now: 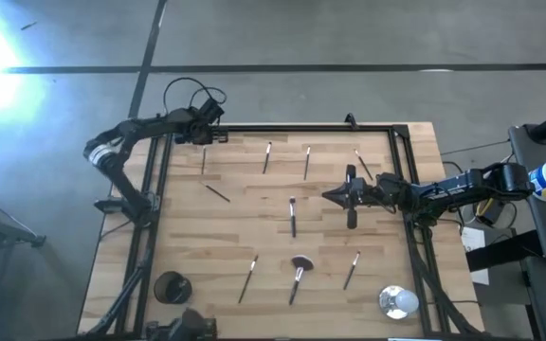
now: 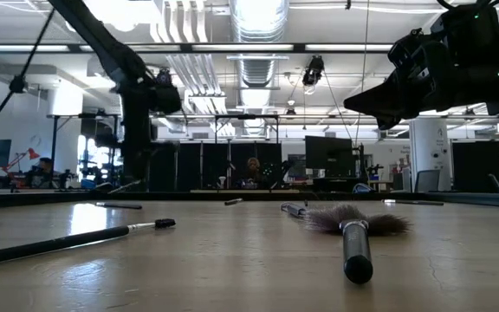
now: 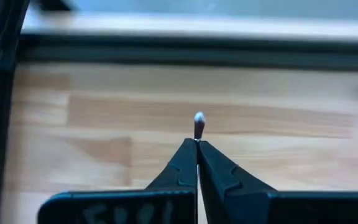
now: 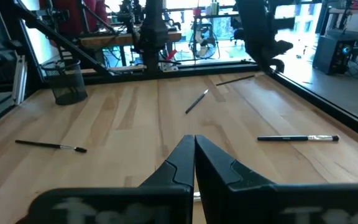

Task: Pick & Place Makeup Brushes
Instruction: Put the black eyeshadow brush into the makeup holder

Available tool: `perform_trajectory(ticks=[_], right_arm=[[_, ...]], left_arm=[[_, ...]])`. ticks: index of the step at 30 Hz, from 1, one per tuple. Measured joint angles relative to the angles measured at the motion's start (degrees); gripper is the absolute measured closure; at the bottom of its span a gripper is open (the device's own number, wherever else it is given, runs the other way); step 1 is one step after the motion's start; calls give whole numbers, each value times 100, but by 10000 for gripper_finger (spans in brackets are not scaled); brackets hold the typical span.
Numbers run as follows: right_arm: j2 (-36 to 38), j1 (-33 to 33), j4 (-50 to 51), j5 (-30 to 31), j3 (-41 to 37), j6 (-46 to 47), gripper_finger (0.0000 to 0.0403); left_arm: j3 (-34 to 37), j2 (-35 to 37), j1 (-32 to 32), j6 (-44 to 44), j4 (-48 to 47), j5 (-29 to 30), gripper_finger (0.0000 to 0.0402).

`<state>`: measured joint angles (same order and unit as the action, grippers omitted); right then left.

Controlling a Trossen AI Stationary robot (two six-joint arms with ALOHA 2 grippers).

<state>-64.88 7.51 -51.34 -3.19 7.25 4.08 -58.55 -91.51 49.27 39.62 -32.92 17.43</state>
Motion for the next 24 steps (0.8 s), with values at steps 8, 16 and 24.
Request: perform_trajectory(ticks=[8,16,24], right_arm=[[-2,0,12,-2,0,1,394],[-28,4,11,-163,176,704,394],[-830,-93,11,-615,915,1111,349]], left_arm=[[1287,1477,-1472,94,2583,23,401],[2794,1813,-3678,-504,7460,615,401],[2677,1217,-4882,-1867,9266,930,401]])
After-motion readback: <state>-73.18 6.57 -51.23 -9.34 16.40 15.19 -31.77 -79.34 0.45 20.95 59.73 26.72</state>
